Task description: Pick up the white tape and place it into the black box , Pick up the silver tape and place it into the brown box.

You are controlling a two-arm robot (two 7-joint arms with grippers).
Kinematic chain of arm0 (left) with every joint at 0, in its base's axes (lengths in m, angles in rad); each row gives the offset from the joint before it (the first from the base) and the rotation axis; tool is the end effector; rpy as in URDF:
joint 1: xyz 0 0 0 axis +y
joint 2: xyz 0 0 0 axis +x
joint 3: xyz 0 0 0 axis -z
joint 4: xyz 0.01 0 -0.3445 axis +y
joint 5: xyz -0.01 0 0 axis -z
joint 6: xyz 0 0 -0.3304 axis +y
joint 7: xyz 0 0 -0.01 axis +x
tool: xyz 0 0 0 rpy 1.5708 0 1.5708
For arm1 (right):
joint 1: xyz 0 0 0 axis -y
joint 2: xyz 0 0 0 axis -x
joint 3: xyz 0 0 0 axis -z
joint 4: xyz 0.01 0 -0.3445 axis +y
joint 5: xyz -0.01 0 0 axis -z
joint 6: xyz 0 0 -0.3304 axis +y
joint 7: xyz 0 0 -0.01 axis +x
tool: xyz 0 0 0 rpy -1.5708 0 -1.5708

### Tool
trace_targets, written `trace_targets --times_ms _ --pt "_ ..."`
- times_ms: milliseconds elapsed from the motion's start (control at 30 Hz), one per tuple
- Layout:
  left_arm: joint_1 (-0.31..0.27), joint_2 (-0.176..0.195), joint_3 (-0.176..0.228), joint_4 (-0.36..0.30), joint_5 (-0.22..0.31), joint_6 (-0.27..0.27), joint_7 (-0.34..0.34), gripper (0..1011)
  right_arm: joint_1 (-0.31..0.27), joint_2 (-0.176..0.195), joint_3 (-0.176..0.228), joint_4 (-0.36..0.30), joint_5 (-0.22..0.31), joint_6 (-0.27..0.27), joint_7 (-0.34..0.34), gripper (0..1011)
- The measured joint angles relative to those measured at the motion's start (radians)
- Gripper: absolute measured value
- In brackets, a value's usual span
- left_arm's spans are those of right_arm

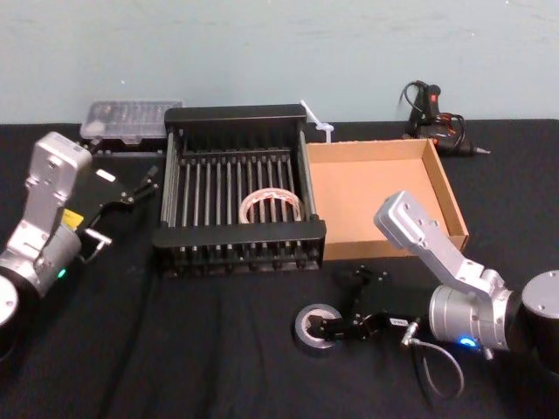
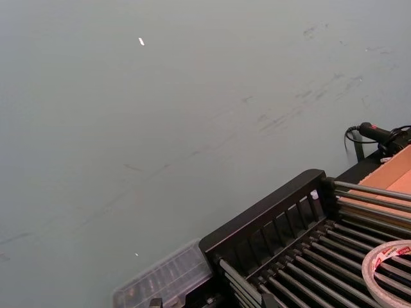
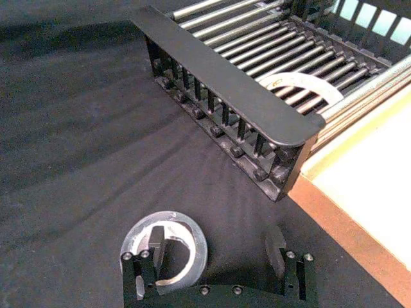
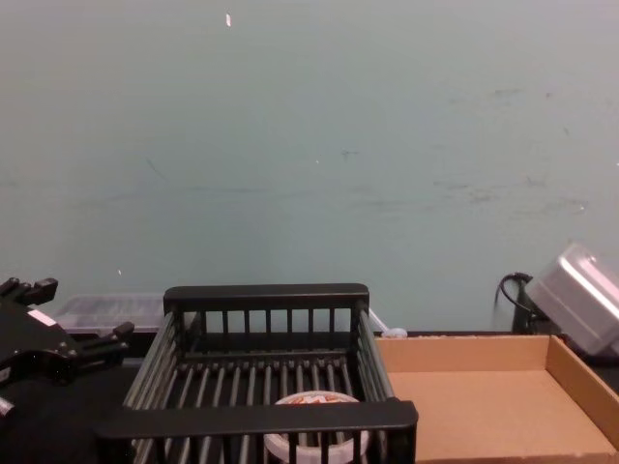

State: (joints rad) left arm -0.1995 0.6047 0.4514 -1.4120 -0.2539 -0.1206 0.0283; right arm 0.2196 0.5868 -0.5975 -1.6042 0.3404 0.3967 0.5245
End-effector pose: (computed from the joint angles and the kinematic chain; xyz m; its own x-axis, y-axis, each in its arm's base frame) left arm 0.3874 0.1079 -0.3504 0.2923 0.8803 0.3737 -0.9552 0.2874 0.0702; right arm 0.3684 -0.0272 -0.3259 0.8378 -0.5459 -0.0018 0.4620 0.7108 -0.5304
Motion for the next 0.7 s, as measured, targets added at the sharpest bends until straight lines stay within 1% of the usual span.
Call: trace_targets --times_ms 433,700 --pt "0.000 0.000 0.000 0.000 0.000 0.000 0.000 1002 -0.002 -0.011 0.004 0.016 -0.014 0.000 -0.004 1002" --pt "0.000 0.000 0.000 0.000 0.000 0.000 0.000 1001 -0.002 -0.012 0.005 0.017 -0.025 -0.006 -0.004 1002"
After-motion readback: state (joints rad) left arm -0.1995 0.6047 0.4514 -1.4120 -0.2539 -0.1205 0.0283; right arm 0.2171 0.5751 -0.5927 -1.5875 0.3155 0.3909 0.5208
